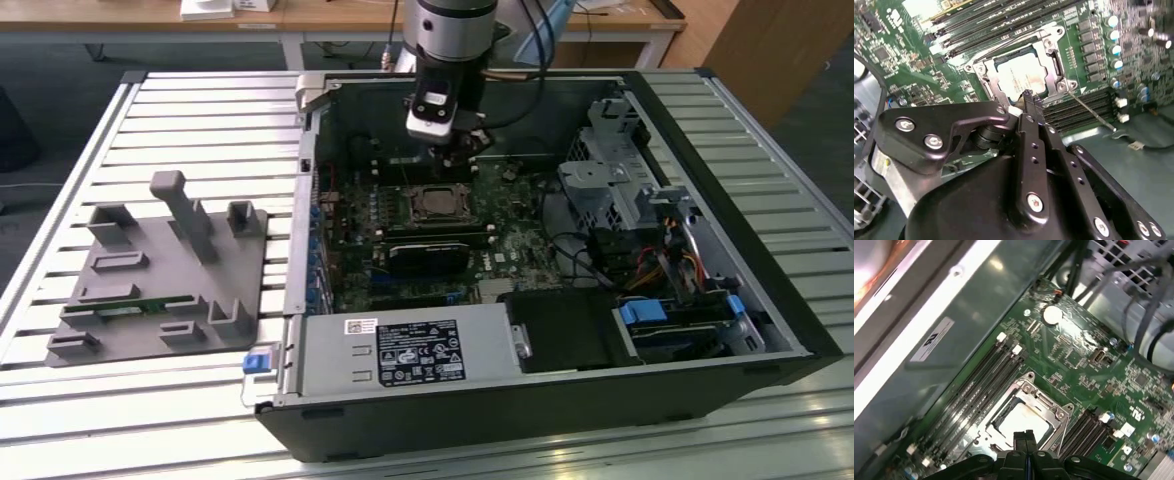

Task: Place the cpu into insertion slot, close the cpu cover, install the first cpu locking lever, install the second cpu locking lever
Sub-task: 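Install the first cpu locking lever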

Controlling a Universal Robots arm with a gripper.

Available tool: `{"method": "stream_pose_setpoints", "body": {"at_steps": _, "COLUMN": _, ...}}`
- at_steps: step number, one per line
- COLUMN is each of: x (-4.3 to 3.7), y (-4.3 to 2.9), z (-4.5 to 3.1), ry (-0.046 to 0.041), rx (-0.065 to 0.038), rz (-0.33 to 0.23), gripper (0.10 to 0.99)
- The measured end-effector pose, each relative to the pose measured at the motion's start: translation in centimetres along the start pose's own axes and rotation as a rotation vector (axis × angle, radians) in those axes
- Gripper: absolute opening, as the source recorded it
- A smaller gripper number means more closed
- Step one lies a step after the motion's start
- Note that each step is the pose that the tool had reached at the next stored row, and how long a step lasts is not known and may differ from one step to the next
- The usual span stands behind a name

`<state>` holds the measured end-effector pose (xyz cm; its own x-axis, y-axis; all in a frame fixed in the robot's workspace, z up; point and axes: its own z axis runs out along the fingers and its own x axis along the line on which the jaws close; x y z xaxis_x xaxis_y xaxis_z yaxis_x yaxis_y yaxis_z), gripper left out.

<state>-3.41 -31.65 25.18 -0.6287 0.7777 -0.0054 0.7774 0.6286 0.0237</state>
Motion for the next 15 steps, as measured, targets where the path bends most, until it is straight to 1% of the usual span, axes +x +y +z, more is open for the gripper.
{"method": "stream_pose_setpoints", "body": {"at_steps": 6, "x": 0.0, "y": 0.0, "z": 0.03, "ry": -0.0023, "rx": 0.003, "rz": -0.106, "gripper": 0.106}}
{"method": "stream_pose_setpoints", "body": {"at_steps": 15, "x": 0.0, "y": 0.0, "z": 0.1, "ry": 0.0, "rx": 0.003, "rz": -0.27, "gripper": 0.106}}
